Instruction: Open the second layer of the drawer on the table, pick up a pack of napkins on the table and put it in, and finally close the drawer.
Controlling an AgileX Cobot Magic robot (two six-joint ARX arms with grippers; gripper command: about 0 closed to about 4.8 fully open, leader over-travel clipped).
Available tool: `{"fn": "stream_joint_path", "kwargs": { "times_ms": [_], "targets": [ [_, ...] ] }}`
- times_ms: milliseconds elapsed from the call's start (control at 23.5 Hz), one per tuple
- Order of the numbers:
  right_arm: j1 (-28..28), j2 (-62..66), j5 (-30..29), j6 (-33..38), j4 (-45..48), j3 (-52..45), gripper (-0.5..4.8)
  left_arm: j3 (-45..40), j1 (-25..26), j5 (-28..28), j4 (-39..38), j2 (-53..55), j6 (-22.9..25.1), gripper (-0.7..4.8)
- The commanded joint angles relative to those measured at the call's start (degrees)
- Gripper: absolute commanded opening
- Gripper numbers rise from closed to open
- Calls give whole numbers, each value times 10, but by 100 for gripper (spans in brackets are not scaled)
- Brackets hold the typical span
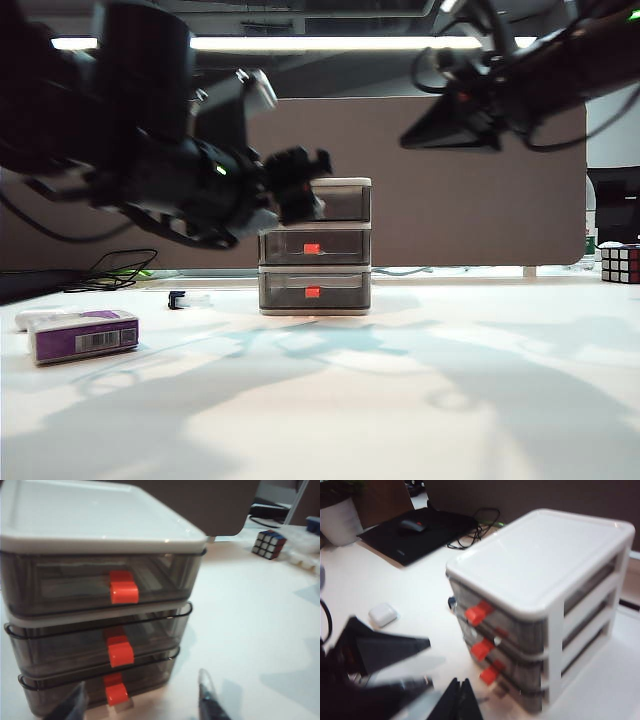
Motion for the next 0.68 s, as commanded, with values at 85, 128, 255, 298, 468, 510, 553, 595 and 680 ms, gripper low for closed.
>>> {"fn": "stream_joint_path", "kwargs": {
  "times_ms": [85,128,255,298,468,510,553,595,680],
  "targets": [
    [1,48,-17,-5,9,65,-5,26,-34,-110,8,47,3,289],
    [1,62,-18,-9,9,85,-5,32,-43,-136,23,66,3,288],
    [1,92,-33,-17,9,129,-5,41,-58,-204,80,104,2,287],
    [1,98,-36,-17,8,138,-5,43,-61,-215,89,109,2,287],
    [1,149,-44,-17,6,196,-5,73,-63,-232,108,141,2,286],
    [1,159,-44,-17,6,207,-5,79,-63,-232,107,145,2,286],
    [1,172,-46,-17,6,220,-5,88,-63,-233,107,150,3,286],
    [1,194,-57,-17,4,241,-5,102,-63,-235,106,156,3,286],
    [1,221,-59,-17,4,271,-5,116,-63,-258,100,163,3,285]
  ]
}}
